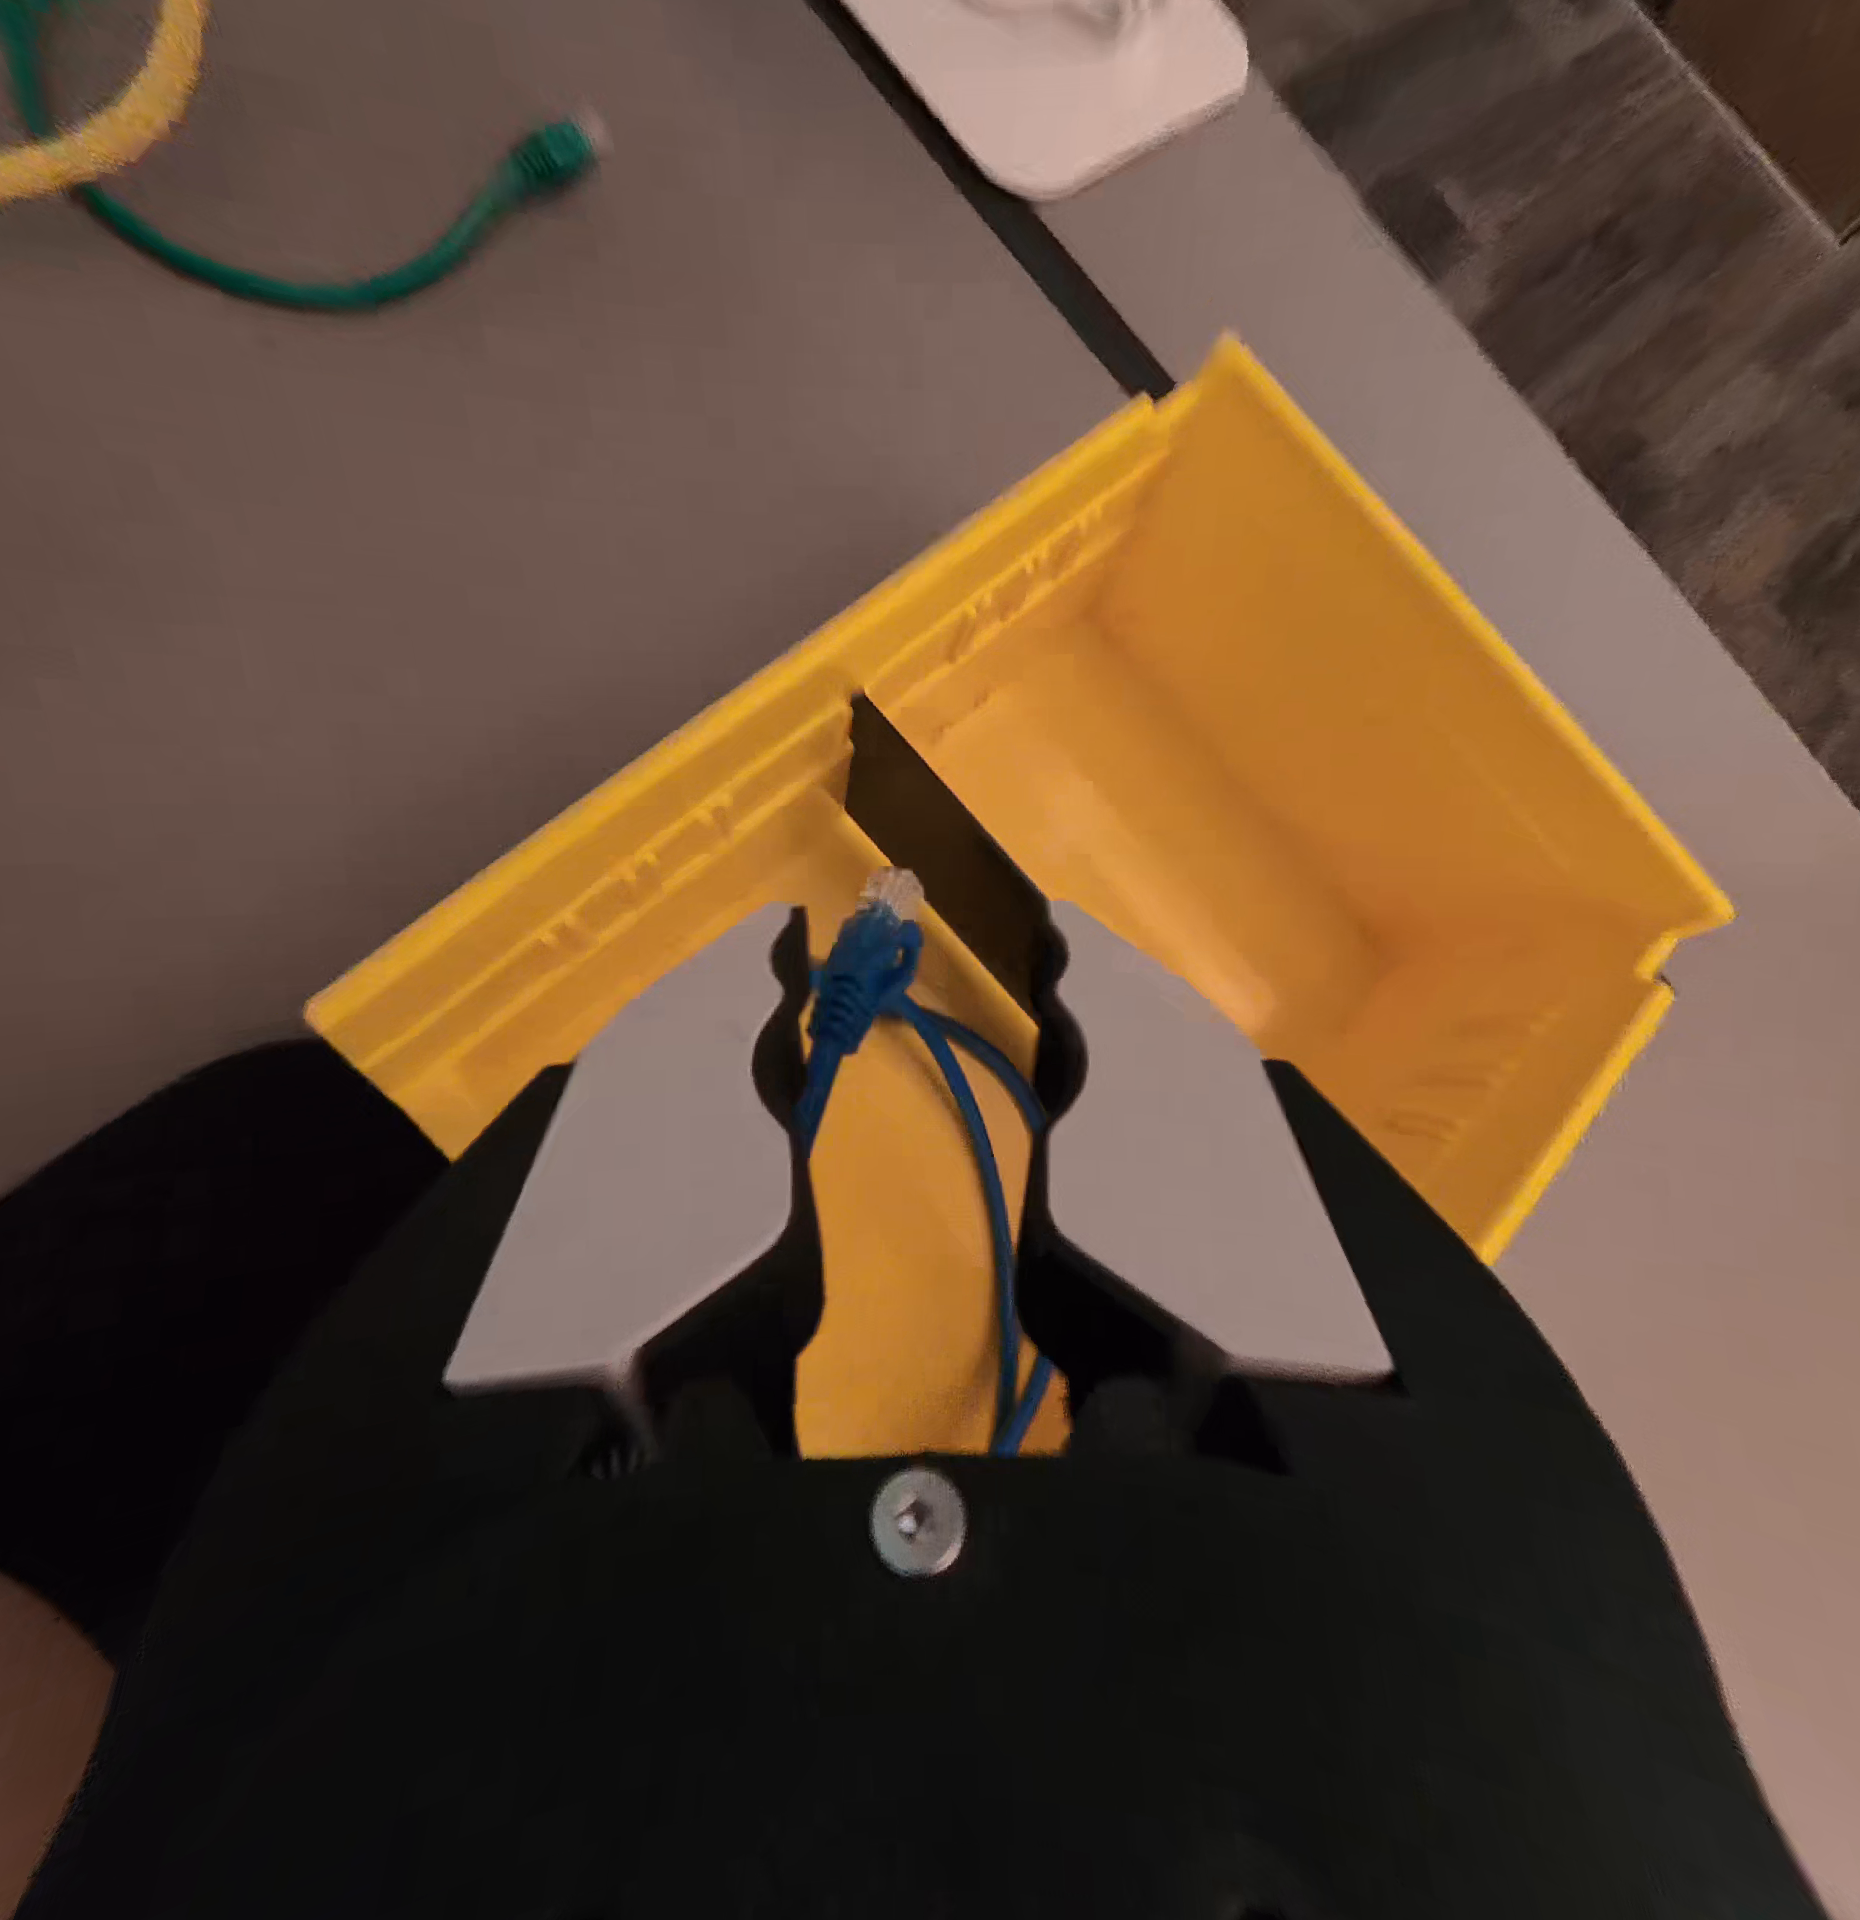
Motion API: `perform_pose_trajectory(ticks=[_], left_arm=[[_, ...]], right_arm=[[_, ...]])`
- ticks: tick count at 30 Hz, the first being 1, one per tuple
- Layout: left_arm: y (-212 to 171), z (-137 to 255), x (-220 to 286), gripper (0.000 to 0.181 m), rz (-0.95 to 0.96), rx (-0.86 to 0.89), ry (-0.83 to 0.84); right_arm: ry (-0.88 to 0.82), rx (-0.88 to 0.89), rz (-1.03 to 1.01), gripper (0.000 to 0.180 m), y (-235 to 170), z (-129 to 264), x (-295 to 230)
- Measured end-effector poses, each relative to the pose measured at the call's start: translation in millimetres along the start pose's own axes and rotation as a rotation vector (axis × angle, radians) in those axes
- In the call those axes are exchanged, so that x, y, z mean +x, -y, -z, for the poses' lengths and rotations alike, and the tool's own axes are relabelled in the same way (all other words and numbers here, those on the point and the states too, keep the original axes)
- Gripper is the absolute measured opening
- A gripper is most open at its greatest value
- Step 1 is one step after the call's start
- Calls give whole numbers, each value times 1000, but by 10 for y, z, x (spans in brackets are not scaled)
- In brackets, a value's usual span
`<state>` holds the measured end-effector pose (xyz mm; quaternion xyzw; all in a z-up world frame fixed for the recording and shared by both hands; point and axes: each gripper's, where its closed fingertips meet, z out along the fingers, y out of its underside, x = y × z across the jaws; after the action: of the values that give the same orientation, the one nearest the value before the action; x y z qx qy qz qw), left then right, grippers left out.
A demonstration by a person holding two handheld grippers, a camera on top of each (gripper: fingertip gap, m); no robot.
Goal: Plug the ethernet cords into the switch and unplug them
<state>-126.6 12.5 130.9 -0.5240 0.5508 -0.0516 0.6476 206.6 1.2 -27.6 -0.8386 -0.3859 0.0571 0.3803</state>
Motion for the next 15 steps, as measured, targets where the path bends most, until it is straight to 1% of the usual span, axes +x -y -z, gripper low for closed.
perform_pose_trajectory(ticks=[1,3,4,8,11,13,15], left_arm=[[2,-12,27,37,2,-1,-13],[12,-35,74,39,4,1,-33],[16,-44,96,37,2,-1,-40],[38,-67,160,37,3,2,-63],[84,-82,210,36,63,31,-109],[125,-86,262,37,122,58,-163],[148,-98,292,37,189,68,-201]], right_arm=[[37,44,-12,46,84,32,-79],[113,92,-7,46,198,90,-233],[105,103,12,46,232,109,-243],[102,105,95,46,338,183,-364],[92,249,253,50,780,276,-586],[82,383,387,54,1197,319,-830],[12,513,506,58,1647,324,-1064]])
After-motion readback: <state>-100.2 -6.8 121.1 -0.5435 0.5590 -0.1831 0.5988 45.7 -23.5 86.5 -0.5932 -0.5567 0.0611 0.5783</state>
